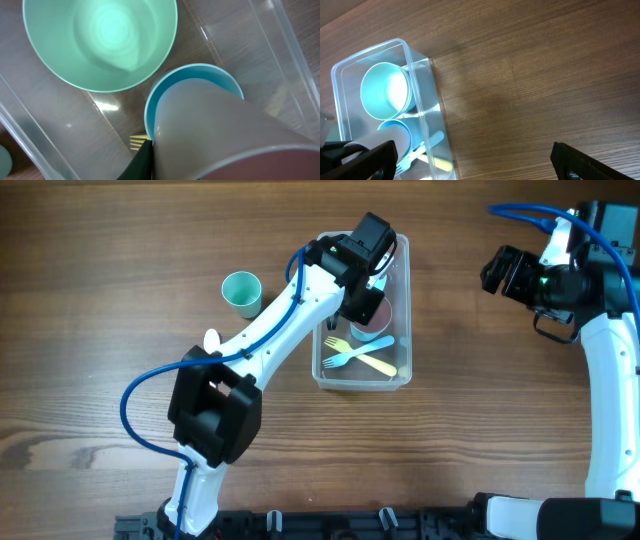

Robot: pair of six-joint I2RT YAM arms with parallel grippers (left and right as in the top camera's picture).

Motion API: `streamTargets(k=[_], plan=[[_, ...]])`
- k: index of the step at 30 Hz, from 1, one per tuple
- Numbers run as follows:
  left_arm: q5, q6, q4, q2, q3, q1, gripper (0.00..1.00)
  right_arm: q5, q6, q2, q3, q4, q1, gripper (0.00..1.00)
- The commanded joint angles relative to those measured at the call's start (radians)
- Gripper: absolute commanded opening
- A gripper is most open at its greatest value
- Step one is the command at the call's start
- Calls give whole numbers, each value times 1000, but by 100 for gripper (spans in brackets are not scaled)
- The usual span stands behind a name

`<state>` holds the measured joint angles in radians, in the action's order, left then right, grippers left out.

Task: Pack container
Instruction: 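Place the pink cup into the container beside the blue cup, then move the left gripper to the green cup and grasp its rim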

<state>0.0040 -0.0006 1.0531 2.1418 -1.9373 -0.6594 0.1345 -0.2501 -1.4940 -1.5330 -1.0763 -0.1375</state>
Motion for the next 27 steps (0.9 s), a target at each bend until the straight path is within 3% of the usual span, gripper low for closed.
streamTargets(k=[1, 2, 4, 7, 9, 16, 21, 27], plan=[[-27, 14, -3, 13, -8, 3, 19, 13, -15, -6, 5, 3, -3, 100], [-29, 11, -3, 13, -8, 3, 34, 13, -15, -6, 5, 3, -3, 100], [-29, -4, -3, 13, -8, 3, 55, 13, -15, -6, 5, 3, -3, 100], [-75, -48, -10, 6, -8, 8, 45, 13, -15, -6, 5, 3, -3, 100], [-89, -89, -10, -24, -8, 21, 46, 13, -15, -6, 5, 3, -3, 100], [-107, -270, 35, -225, -9, 267, 69, 13, -15, -6, 5, 3, -3, 100], [-106, -319, 129, -137, -8, 486, 68, 13, -15, -6, 5, 3, -3, 100], [-34, -296, 156, 1, -6, 561, 66, 13, -15, -6, 5, 3, -3, 100]])
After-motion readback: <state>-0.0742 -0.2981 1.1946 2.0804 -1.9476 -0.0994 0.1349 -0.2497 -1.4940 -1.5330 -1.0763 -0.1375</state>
